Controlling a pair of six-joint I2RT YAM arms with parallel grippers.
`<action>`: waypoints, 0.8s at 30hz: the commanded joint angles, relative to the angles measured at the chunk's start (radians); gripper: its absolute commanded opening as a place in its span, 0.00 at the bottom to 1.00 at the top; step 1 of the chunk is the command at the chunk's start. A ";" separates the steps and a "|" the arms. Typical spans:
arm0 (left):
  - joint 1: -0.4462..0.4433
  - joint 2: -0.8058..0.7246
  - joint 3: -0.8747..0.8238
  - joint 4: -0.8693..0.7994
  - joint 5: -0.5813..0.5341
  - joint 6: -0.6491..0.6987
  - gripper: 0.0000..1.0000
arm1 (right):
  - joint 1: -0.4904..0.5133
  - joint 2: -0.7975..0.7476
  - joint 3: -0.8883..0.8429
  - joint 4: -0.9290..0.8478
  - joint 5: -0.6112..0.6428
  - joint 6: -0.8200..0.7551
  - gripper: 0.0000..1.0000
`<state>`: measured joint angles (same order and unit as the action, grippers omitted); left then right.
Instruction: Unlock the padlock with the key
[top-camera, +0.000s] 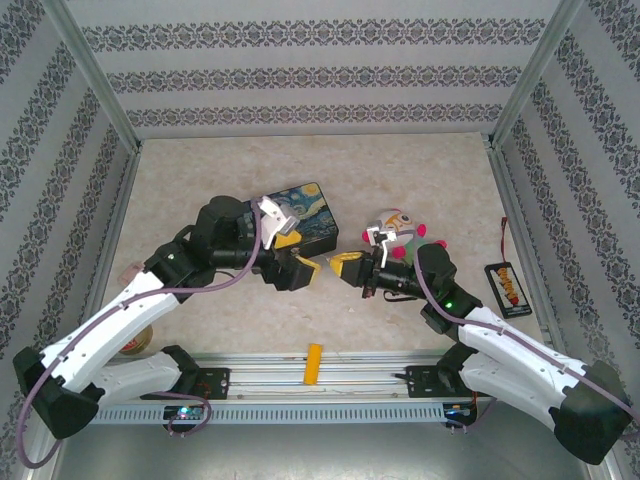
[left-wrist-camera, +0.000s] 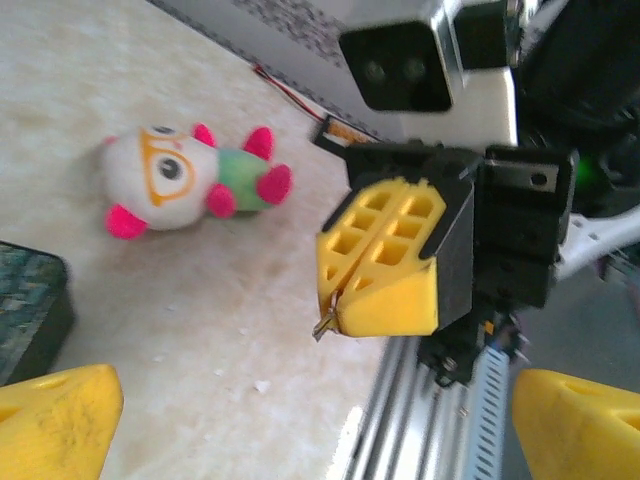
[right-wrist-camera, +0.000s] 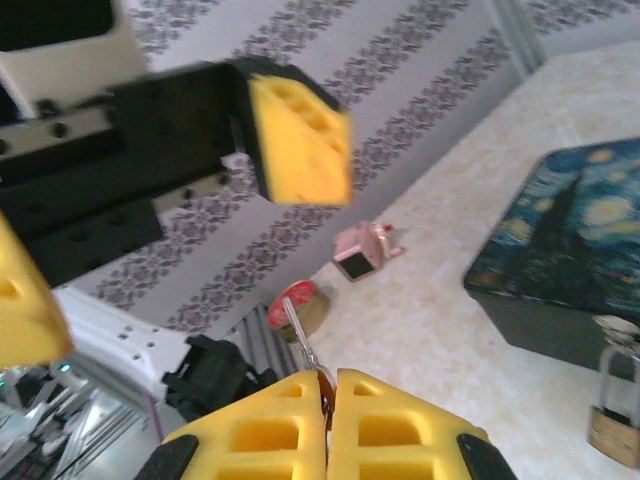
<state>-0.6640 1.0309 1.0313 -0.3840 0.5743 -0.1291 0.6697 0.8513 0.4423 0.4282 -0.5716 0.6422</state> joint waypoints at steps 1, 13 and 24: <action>-0.004 -0.052 -0.051 0.125 -0.205 -0.100 0.99 | -0.006 -0.001 0.021 -0.120 0.123 -0.027 0.00; -0.118 -0.058 -0.364 0.357 -0.703 -0.476 0.99 | 0.043 -0.024 -0.029 -0.345 0.432 0.043 0.00; -0.182 0.163 -0.449 0.327 -0.889 -0.759 1.00 | 0.068 0.033 -0.123 -0.296 0.493 0.119 0.00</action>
<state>-0.8223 1.1439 0.5888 -0.0883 -0.2462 -0.7826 0.7296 0.8738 0.3298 0.1078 -0.1165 0.7364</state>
